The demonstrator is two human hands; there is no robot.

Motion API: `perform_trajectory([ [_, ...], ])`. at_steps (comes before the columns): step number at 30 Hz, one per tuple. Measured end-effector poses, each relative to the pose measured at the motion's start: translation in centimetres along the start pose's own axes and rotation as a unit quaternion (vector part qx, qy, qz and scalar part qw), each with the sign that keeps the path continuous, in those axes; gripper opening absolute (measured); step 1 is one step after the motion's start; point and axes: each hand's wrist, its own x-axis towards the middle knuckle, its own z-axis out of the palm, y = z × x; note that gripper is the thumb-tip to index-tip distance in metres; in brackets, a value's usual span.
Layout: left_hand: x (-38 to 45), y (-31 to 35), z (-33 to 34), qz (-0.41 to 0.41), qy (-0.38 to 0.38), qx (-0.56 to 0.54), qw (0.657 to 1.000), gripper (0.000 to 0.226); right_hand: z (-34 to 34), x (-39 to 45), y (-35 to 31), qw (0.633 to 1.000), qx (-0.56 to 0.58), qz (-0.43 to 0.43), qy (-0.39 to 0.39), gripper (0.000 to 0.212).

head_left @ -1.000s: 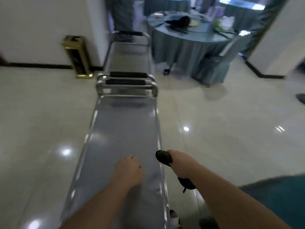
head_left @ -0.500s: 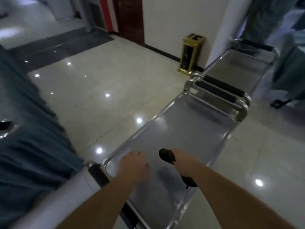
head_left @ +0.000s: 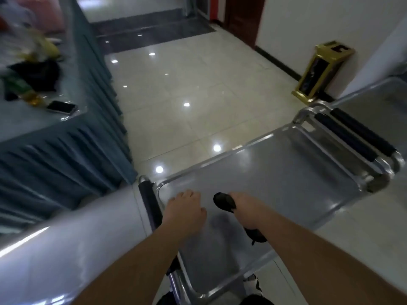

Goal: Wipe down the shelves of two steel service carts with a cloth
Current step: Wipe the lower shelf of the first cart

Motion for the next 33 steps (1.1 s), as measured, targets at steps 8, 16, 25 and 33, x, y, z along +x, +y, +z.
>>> perform_trajectory([
  [8, -5.2, 6.4, 3.6, -0.190, 0.043, -0.058, 0.979, 0.048, 0.4, 0.5, 3.5, 0.980, -0.032, -0.192, -0.032, 0.028],
  [16, -13.3, 12.3, 11.3, -0.300, 0.068, -0.131, 0.942, 0.048, 3.2, -2.8, 5.8, 0.948, -0.127, -0.273, -0.101, 0.018],
  [25, -20.4, 16.5, 18.9, -0.335, 0.121, -0.194, 0.914, 0.041, 8.5, -9.4, 7.7, 0.926, -0.194, -0.286, -0.149, 0.043],
  [33, -24.5, 20.3, 26.4, -0.378, 0.029, -0.263, 0.887, 0.045, 14.5, -14.7, 13.3, 0.915, -0.188, -0.294, -0.204, 0.044],
])
